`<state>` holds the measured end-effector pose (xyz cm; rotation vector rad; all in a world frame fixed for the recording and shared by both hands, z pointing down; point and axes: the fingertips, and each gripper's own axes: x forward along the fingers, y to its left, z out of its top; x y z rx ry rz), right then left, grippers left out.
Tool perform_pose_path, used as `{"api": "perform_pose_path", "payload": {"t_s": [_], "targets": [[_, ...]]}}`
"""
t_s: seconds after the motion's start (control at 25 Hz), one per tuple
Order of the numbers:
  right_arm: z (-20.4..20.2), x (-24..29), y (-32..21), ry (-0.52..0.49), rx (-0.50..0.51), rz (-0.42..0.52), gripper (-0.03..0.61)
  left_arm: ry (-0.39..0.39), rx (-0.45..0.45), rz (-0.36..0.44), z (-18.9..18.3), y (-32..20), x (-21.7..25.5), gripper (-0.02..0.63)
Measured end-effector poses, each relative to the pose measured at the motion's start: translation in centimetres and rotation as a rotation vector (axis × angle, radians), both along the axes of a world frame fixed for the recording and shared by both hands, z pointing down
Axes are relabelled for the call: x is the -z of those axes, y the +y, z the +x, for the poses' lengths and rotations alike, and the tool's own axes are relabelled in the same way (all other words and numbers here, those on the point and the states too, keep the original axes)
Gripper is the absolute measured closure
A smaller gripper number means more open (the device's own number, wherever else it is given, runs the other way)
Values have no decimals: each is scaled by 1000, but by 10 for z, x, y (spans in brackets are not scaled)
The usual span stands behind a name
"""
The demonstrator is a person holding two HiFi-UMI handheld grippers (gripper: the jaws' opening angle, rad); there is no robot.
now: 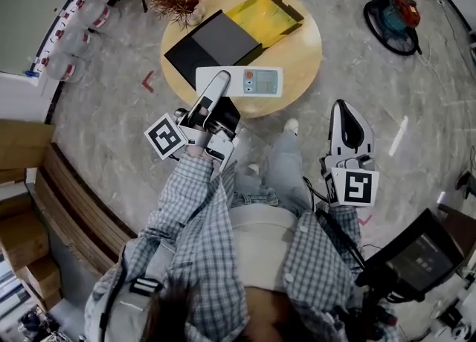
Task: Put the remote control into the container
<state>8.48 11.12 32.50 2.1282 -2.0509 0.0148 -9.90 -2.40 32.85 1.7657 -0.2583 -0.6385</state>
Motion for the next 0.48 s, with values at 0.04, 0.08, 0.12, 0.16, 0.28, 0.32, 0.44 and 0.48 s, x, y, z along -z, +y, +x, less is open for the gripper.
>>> {"api": "perform_pose_path", "payload": {"t_s": [0.04,0.08,0.12,0.16,0.28,0.32,0.44,0.48], "targets": [[4,-3,-5,-4,7,-5,574,2,3,0,5,-3,0,517],[8,-5,-9,-9,14,-11,574,4,6,-2,10,-6,0,517],[12,-8,-14,-16,20,-17,574,3,7,-4,16,-9,0,517],[17,-11,-19,-25,27,-20,574,-1,8,-4,21,-12,-1,517],[36,-14,-37,-30,46,-28,574,-17,11,-6,40,-22,-4,517],[43,-15,-43,-24,51,-31,574,-19,12,-8,47,-26,-4,517],[66,-15,-60,-11,65,-43,574,-23,20,-19,66,-36,-6,517],[74,-16,-66,-10,72,-49,574,-24,26,-24,71,-39,-7,517]]}}
